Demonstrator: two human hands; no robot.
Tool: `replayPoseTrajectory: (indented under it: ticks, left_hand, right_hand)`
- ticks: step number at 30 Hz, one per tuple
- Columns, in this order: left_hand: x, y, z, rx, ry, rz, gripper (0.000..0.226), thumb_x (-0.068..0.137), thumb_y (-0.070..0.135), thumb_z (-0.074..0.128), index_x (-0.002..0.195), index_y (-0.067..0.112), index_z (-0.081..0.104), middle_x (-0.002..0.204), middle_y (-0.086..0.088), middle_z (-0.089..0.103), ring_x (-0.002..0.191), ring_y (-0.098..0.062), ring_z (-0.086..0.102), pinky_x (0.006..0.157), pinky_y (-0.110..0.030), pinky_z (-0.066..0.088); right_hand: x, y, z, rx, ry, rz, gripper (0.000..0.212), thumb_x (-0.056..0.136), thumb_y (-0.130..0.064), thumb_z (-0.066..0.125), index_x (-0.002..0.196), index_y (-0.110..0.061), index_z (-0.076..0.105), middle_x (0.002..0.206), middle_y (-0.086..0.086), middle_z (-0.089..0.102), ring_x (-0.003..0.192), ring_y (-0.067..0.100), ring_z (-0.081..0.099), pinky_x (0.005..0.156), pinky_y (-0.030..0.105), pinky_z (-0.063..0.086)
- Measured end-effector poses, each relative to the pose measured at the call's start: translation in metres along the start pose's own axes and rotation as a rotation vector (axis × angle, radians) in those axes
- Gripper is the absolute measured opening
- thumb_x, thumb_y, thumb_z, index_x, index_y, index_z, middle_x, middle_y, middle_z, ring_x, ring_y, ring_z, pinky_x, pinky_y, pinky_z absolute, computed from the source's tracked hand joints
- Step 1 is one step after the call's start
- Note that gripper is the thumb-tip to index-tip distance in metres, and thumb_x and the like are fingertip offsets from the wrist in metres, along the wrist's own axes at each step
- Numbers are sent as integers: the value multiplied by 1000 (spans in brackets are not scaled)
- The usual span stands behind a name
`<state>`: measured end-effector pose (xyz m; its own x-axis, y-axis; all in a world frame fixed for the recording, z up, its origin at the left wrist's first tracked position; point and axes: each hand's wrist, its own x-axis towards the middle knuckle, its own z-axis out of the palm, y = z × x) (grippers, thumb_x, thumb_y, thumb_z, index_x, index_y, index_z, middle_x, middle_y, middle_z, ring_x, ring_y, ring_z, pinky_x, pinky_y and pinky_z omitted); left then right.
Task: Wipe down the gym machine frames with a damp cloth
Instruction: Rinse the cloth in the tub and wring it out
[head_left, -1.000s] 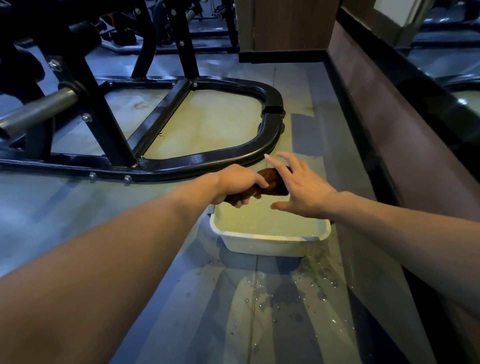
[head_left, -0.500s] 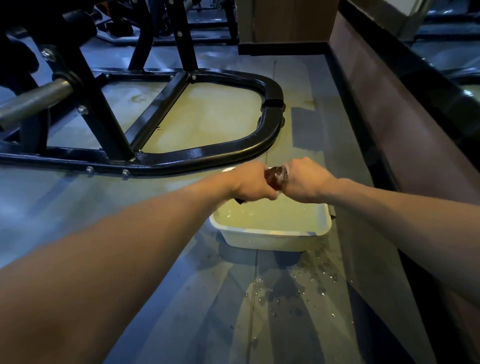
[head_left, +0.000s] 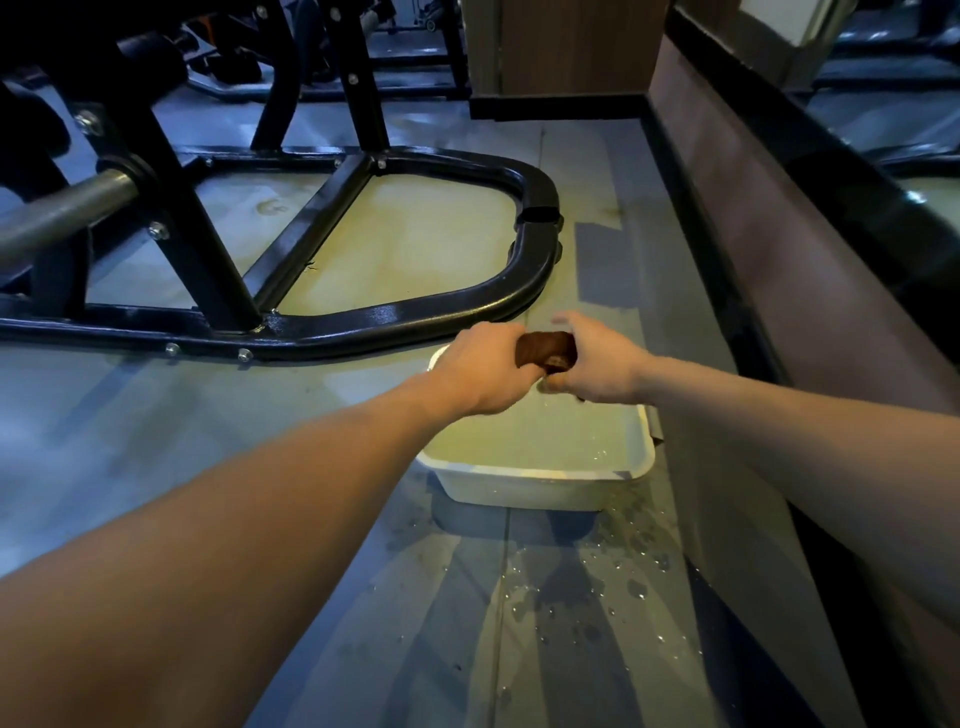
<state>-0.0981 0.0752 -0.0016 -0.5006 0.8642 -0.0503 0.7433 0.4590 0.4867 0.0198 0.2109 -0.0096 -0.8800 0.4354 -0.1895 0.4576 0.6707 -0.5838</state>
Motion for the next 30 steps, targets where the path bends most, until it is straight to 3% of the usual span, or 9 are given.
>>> replayPoseTrajectory:
  ticks: [2,5,7,9,12,15,17,20,30]
  left_hand:
    - [4,2,-8,-494,-141,-315,28,96,34,68,118,16,65,85,-4,67,58,-13,58,47,-24,46]
    - [-1,0,-28,-1111,-450,-556,36,101,30,61,129,8,57,82,-10,63,48,-8,45,36,-15,37]
    - [-7,0,-34,-1260,-599,-559,37,100,31,60,125,4,57,83,-10,62,46,-7,43,35,-12,34]
    - [-14,5,-36,-1258,-740,-521,36,99,34,60,118,3,56,83,-8,60,44,-7,43,36,-12,31]
    - [-18,14,-34,-1100,-795,-494,29,98,33,63,104,6,55,75,-4,55,44,-6,40,36,-12,31]
    - [-14,23,-25,-634,-659,-378,21,98,24,67,105,7,58,71,-1,55,51,-8,46,42,-17,40]
    - [-8,29,-15,-192,-447,-197,19,93,25,72,99,10,60,76,-3,61,59,-13,56,53,-24,48]
    - [-4,32,-11,251,-173,26,16,91,28,70,100,17,61,87,-1,63,78,-19,62,68,-32,50]
    - [6,9,-27,674,-32,476,22,103,34,56,122,25,51,102,1,63,86,-20,59,70,-34,42]
  right_hand:
    - [-7,9,-7,-280,160,-193,97,88,-49,78,163,-27,21,161,2,34,145,27,35,117,44,40]
    - [-16,20,-11,-560,258,-436,107,86,-64,71,166,-31,8,172,-5,10,156,29,12,125,48,20]
    - [-16,18,-6,-586,293,-530,105,87,-59,73,165,-30,11,172,-2,14,153,31,20,124,48,25]
    - [-11,12,-1,-521,320,-613,92,89,-38,79,163,-22,26,163,6,36,140,32,42,114,47,43]
    - [-10,10,-5,-482,285,-634,47,95,-24,71,139,-16,55,125,6,67,106,27,65,87,41,57]
    - [-15,5,-8,-591,178,-532,15,98,-32,67,105,-20,63,86,-3,67,76,20,66,67,32,54]
    - [-15,-2,-11,-644,122,-381,15,99,-37,65,94,-23,63,75,-7,61,68,12,61,63,27,50]
    - [-11,-12,-12,-596,120,-184,19,98,-35,63,90,-18,67,75,0,63,69,17,63,69,37,59]
    - [-2,-26,-13,86,-333,155,17,86,-21,78,80,-12,65,64,3,57,52,15,48,49,27,40]
